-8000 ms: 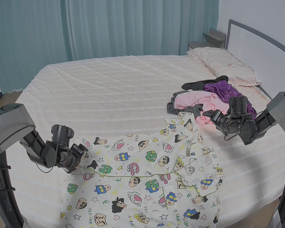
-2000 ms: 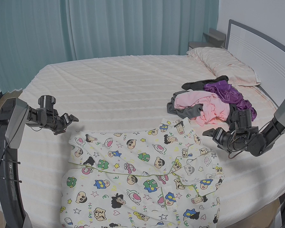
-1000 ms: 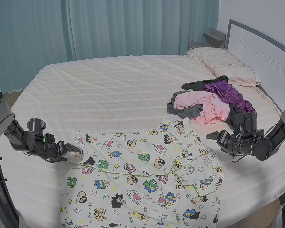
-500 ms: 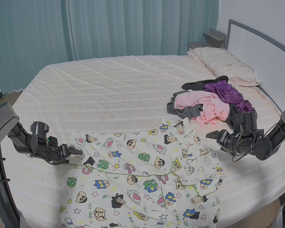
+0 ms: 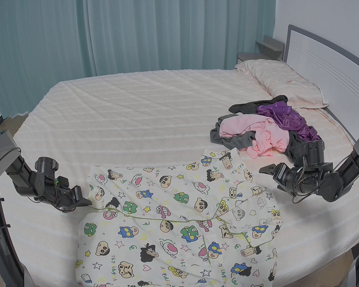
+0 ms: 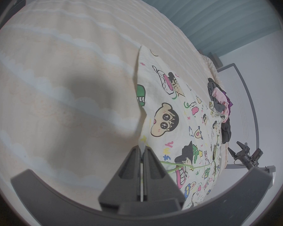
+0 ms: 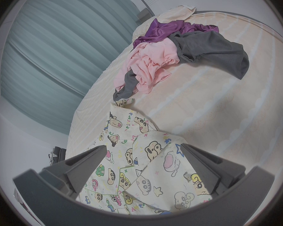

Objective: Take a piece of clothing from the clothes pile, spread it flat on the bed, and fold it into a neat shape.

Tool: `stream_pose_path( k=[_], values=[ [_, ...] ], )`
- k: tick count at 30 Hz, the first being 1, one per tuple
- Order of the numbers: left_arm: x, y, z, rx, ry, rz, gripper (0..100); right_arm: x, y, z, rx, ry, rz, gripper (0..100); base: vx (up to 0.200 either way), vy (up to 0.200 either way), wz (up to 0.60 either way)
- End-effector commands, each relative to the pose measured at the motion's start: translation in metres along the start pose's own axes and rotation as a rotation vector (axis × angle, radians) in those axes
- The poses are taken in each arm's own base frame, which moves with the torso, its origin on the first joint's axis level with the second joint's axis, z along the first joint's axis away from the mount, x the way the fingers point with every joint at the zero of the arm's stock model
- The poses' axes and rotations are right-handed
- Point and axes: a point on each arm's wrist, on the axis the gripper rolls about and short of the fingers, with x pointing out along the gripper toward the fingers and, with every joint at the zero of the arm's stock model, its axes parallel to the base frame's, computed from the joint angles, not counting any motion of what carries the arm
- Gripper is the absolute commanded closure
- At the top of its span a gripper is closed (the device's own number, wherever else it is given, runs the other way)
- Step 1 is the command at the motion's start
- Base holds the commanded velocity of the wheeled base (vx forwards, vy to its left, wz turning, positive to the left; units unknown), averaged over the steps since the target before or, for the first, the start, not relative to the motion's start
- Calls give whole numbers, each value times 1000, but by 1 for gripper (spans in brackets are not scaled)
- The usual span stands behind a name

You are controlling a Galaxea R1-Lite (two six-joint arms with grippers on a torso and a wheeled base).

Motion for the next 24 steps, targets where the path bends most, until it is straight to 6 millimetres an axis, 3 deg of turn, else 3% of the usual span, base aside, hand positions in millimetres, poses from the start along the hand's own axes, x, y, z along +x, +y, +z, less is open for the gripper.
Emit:
stream_pose_path(
  k=[1, 16, 24],
  values=[
    [-11, 0, -3, -3, -16, 14, 100, 1, 0, 0, -1, 1, 0, 0, 0, 0, 0],
    [-35, 4, -18, -26, -30, 63, 100, 0, -1, 0, 0, 0, -1, 0, 0, 0, 0],
    [-41, 18, -31, 20, -9, 116, 100, 0, -1, 0, -1, 0, -3, 0, 0, 0, 0]
  ],
)
